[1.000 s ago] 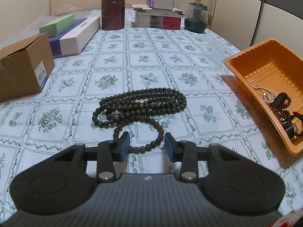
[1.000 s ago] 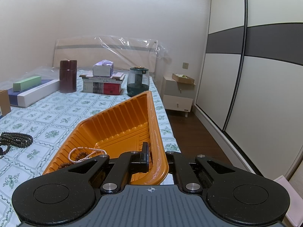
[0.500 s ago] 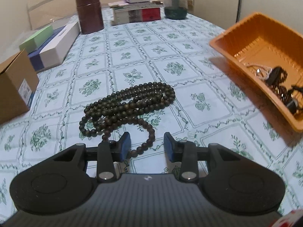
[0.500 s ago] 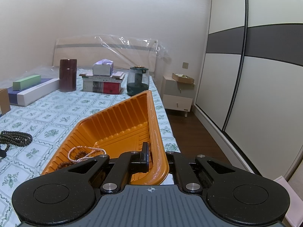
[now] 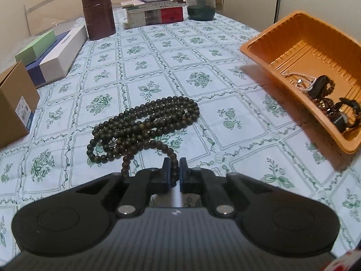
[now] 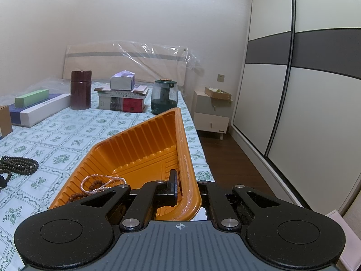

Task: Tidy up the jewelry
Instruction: 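Close the left gripper on the dark wooden bead necklace, then carry the bead necklace with the left gripper and release it into the orange tray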

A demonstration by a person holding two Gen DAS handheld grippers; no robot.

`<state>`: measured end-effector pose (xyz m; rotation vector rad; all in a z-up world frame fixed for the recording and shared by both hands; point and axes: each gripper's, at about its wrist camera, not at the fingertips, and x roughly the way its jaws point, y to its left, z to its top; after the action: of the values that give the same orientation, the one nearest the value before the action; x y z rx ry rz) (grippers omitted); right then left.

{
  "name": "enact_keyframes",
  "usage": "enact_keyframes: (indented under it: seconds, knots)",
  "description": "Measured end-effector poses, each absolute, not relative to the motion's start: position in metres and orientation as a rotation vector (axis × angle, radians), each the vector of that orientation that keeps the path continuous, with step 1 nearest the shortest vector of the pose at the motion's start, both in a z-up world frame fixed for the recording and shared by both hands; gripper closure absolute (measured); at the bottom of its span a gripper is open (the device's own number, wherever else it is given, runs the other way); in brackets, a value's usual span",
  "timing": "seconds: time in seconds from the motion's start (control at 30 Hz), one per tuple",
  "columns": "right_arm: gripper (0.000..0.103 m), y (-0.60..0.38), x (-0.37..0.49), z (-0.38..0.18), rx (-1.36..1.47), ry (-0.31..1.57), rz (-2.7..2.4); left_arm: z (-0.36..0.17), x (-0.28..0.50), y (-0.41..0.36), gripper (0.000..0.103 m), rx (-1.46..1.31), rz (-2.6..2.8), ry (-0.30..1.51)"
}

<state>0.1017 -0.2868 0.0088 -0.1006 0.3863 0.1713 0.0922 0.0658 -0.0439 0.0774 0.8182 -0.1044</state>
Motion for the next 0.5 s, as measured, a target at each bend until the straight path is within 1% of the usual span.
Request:
enact_keyframes:
  seconds: [0.27, 0.5]
  knots:
    - [0.097, -0.286, 0.101, 0.009, -0.101, 0.385, 0.171, -0.018, 0.082, 0.076, 0.097, 0.021, -0.123, 0.774]
    - [0.097, -0.286, 0.1, 0.01, -0.102, 0.385, 0.172, 0.03, 0.087, 0.092, 0.098, 0.025, -0.135, 0.676]
